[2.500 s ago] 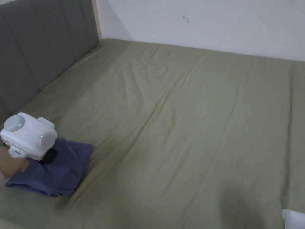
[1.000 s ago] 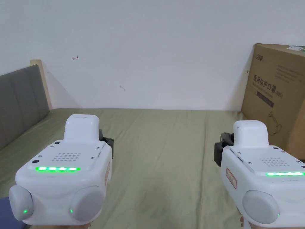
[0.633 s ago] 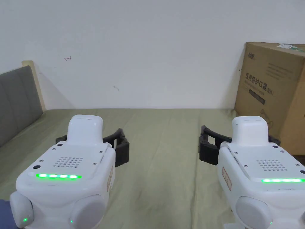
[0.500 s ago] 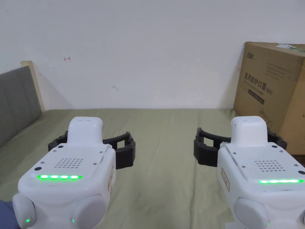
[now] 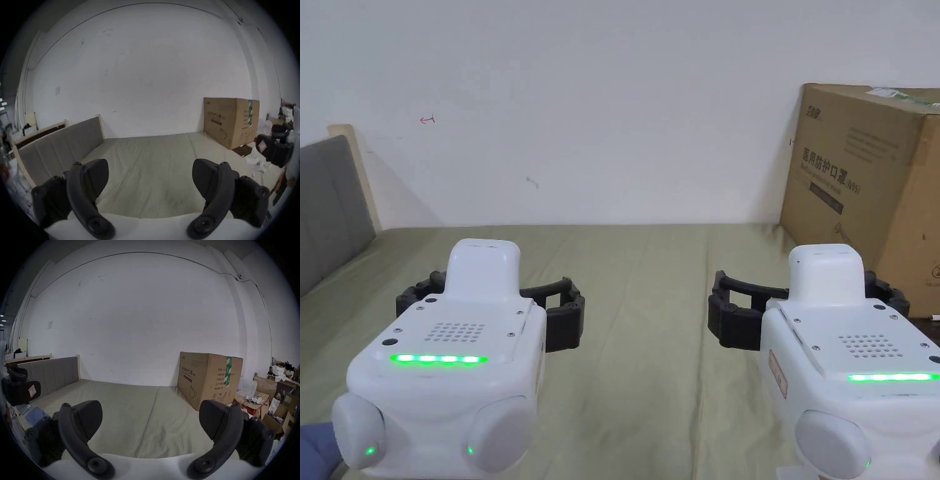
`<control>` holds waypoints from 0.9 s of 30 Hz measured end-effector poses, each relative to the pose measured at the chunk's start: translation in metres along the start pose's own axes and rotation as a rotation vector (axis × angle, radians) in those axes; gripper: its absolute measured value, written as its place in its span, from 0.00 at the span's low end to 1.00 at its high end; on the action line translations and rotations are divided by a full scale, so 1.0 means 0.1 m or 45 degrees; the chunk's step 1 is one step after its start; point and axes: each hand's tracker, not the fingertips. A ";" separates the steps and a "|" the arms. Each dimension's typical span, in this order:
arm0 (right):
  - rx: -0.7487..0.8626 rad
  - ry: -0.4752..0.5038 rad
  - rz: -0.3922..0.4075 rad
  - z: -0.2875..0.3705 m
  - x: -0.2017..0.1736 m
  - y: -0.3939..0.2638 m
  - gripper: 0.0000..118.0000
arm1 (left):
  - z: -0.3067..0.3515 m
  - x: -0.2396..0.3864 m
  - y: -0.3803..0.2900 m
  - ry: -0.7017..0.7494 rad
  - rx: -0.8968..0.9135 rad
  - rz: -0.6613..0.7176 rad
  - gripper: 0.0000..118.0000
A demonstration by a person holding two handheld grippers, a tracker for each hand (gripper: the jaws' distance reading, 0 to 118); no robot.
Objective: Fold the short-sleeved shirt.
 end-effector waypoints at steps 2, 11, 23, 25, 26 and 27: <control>-0.008 -0.002 -0.011 -0.01 0.02 0.00 0.99 | 0.00 -0.01 -0.02 -0.043 0.032 0.016 0.91; -0.025 -0.011 -0.079 -0.05 0.15 -0.04 0.99 | -0.06 0.00 0.04 -0.016 -0.055 0.015 0.91; -0.045 -0.045 -0.034 -0.11 0.13 -0.06 0.99 | -0.14 -0.01 -0.01 -0.020 -0.099 0.026 0.91; -0.049 -0.039 -0.037 -0.12 0.12 -0.06 0.99 | -0.15 -0.02 -0.02 0.001 -0.090 0.003 0.91; -0.049 -0.038 -0.037 -0.12 0.11 -0.07 0.99 | -0.14 -0.03 -0.03 -0.002 -0.062 0.001 0.91; -0.049 -0.037 -0.036 -0.12 0.11 -0.07 0.99 | -0.12 -0.03 -0.04 -0.010 -0.041 0.001 0.91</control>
